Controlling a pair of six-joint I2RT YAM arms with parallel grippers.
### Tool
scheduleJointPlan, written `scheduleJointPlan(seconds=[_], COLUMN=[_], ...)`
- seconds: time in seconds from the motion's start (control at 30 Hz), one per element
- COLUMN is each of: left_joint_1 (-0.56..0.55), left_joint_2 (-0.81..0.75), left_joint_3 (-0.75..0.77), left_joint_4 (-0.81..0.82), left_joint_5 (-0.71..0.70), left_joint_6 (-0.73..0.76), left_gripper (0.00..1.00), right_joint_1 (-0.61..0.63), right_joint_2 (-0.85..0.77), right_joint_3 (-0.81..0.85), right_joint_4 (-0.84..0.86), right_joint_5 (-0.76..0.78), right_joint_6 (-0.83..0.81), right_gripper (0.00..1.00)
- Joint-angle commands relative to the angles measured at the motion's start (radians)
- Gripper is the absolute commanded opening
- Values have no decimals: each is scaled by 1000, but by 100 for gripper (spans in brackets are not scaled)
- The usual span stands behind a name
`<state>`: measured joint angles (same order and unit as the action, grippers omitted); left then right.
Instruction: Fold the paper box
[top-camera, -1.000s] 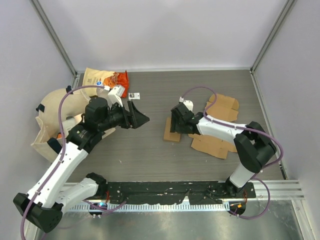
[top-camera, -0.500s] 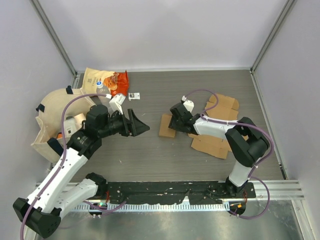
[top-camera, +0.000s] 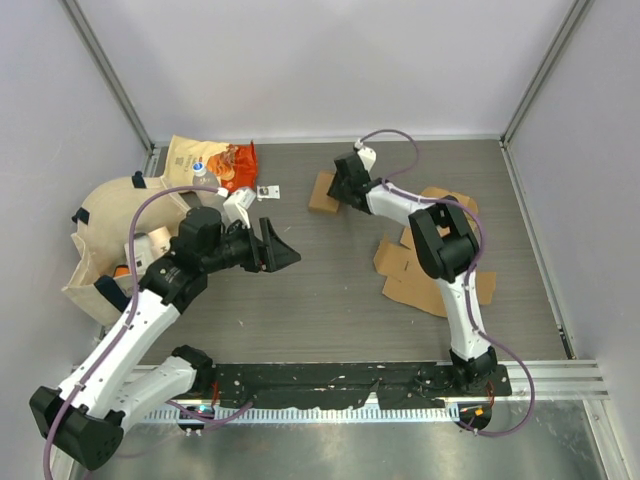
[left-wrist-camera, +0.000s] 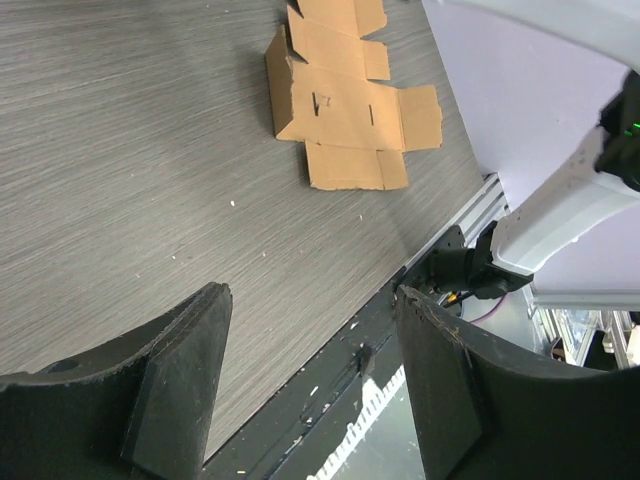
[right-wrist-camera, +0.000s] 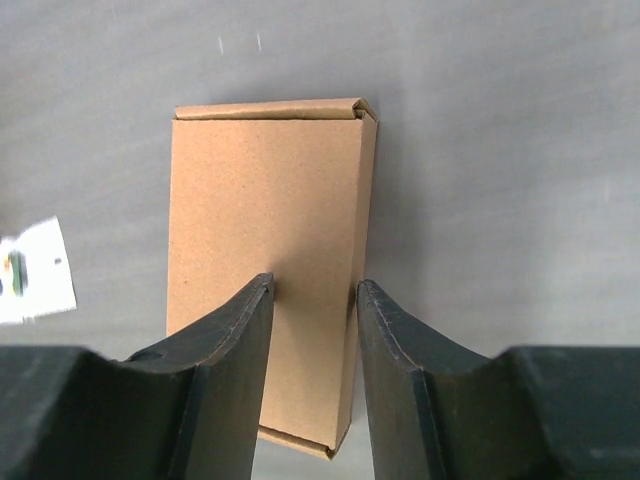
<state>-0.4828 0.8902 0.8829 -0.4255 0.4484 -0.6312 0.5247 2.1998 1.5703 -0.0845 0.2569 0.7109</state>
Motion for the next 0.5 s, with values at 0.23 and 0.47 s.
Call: scheduleJointPlan(seconds=[0.23,0.47], left_joint_1=[-3,-34], left_joint_2=[39,114], left_joint_3=[16,28], left_joint_4=[-41,-10], left_joint_5=[30,21], left_joint_6=[80,87], left_gripper=[69,75], right_joint_1=[-80,-87], right_joint_2=[374,399], right_joint_3=[649,733], right_joint_4=[-324,-254], right_joint_5=[-73,-73], right_joint_6=[-327,-452], right_gripper=[44,59])
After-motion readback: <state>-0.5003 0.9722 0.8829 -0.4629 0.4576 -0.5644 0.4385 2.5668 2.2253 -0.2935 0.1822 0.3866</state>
